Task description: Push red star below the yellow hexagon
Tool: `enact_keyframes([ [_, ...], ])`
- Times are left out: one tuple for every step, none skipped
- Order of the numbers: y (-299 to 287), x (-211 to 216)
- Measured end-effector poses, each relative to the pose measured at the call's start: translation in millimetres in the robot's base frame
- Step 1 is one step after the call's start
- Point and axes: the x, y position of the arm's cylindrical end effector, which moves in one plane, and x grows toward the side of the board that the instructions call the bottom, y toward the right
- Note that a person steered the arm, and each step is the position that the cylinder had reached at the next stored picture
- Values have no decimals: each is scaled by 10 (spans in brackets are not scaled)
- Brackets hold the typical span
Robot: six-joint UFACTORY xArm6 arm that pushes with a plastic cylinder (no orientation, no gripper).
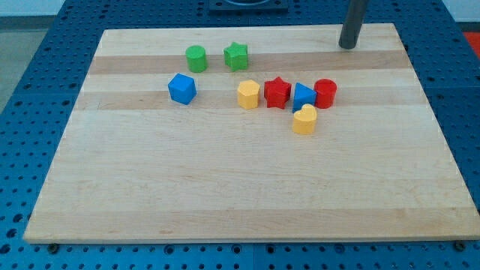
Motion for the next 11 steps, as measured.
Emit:
enact_keyframes([
  [-86, 320],
  [-304, 647],
  [-635, 907],
  [-860, 991],
  [-1033, 1052],
  [-1301, 1227],
  [-1490, 1408],
  [-1612, 1685],
  [-1830, 1858],
  [-1984, 1858],
  [-2167, 1858],
])
